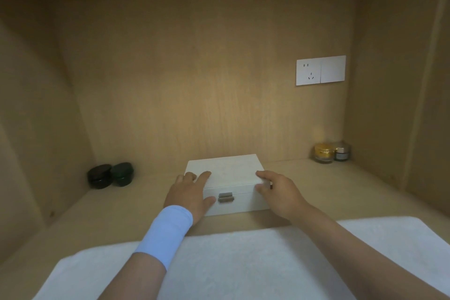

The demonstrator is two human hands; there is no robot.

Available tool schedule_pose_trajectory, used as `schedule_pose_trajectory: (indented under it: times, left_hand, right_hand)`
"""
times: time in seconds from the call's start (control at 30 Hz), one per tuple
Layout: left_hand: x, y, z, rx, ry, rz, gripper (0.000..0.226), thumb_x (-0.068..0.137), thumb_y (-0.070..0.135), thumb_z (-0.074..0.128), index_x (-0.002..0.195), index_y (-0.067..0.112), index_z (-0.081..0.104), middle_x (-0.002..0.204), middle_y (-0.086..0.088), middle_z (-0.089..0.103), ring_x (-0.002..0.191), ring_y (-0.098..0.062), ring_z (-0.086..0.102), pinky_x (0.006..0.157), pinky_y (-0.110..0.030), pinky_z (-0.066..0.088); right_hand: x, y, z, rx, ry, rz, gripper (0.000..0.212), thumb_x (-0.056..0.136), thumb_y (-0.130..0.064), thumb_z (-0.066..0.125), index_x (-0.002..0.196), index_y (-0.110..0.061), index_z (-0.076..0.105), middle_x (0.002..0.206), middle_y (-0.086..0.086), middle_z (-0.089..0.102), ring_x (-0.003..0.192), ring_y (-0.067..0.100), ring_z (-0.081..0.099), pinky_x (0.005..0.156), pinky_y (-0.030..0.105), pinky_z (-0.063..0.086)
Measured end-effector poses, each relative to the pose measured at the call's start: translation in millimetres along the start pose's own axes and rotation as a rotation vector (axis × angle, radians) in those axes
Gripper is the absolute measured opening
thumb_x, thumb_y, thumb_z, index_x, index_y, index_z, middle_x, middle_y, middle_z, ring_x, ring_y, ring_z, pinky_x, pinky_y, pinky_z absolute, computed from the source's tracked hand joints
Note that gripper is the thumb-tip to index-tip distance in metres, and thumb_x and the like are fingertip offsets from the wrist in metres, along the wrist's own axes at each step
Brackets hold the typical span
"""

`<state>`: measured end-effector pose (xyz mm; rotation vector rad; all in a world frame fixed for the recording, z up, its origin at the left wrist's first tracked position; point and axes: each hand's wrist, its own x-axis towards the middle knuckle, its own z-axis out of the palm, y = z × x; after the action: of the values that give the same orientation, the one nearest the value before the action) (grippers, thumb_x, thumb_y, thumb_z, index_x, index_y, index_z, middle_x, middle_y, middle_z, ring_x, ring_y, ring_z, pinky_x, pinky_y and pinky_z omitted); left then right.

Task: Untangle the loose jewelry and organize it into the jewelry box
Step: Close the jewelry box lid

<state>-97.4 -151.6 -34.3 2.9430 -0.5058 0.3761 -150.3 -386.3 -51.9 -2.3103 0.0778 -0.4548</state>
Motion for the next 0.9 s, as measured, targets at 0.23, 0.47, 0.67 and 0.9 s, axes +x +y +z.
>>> schedule_pose_trajectory:
  times: [0.23,0.47,0.67,0.9]
  left_hand:
    - [8,-29,-11,0.102,-0.065,-0.094,0.053,0.097,0.055,0.032,0.146,0.036,0.03,0.15,-0.001,0.034,0.136,-0.024,0.032,0.108,-0.035,0.033]
    - [6,-83,-9,0.127,-0.045,-0.148,0.06,0.098,0.054,0.035,0.152,0.03,0.024,0.155,0.002,0.023,0.141,-0.022,0.025,0.113,-0.033,0.03]
    - [18,-127,-6,0.128,-0.088,-0.187,0.068,0.096,0.057,0.038,0.154,0.032,0.012,0.16,0.001,0.017,0.145,-0.025,0.019,0.115,-0.038,0.028]
    - [39,-161,-1,0.085,-0.15,-0.2,0.072,0.096,0.058,0.038,0.154,0.039,0.001,0.164,-0.001,0.002,0.15,-0.025,0.003,0.122,-0.038,0.009]
  right_hand:
    - [7,-30,37,-0.001,-0.088,-0.054,0.055,0.098,-0.018,0.059,0.149,-0.01,0.041,0.152,0.004,0.045,0.141,0.019,0.041,0.111,0.017,0.024]
    - [25,-63,80,-0.051,-0.186,-0.093,0.048,0.098,-0.016,0.056,0.142,-0.004,0.042,0.144,0.016,0.047,0.134,0.031,0.044,0.109,0.031,0.032]
    - [46,-87,110,-0.067,-0.241,-0.132,0.046,0.098,-0.013,0.054,0.142,-0.004,0.041,0.143,0.018,0.046,0.132,0.034,0.044,0.109,0.034,0.033]
    - [75,-101,140,-0.101,-0.279,-0.178,0.06,0.097,-0.012,0.055,0.151,-0.009,0.029,0.146,0.015,0.041,0.134,0.032,0.043,0.108,0.029,0.031]
